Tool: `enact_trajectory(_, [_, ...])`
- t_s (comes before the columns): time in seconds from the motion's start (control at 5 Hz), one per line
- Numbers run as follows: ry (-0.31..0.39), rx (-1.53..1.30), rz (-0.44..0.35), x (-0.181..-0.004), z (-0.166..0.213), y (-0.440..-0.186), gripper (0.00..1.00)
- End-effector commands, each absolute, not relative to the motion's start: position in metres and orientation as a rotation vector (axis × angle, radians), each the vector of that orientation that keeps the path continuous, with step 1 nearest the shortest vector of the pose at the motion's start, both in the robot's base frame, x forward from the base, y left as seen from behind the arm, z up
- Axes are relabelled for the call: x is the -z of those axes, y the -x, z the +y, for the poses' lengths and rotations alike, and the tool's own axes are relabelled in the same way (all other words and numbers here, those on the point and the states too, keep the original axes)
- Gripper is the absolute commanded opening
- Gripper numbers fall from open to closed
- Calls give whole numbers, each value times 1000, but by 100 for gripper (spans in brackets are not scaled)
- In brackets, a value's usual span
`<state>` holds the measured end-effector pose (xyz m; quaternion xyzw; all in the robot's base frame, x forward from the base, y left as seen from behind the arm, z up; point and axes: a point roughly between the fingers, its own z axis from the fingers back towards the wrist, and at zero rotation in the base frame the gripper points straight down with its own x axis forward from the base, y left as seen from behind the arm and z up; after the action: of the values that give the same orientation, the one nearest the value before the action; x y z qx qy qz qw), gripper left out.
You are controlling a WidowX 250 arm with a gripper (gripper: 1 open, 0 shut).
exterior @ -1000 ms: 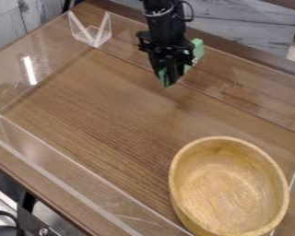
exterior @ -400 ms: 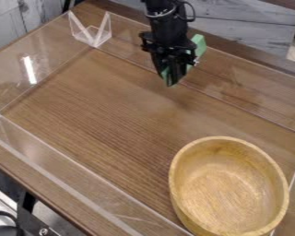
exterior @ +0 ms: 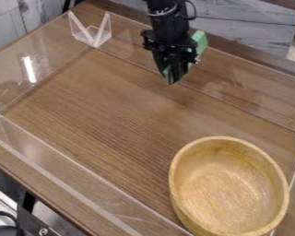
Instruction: Put the green block in the brown bowl
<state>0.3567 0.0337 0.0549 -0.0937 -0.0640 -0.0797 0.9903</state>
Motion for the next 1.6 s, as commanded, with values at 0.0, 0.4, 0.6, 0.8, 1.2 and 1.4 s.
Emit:
enact_trajectory(0.0, [176, 160, -203, -76, 39, -371, 0])
enact_trajectory(0.4, [194, 167, -191, -82, 29, -356, 0])
enact_trajectory(0.6, [206, 174, -182, -95, 18, -339, 0])
enact_trajectory(0.8, [218, 197, -179, -105, 4, -319, 0])
enact_trajectory(1.2, [235, 290, -155, -113, -35, -271, 0])
enact_trajectory(1.4, [237, 370, -129, -111, -73, -235, 0])
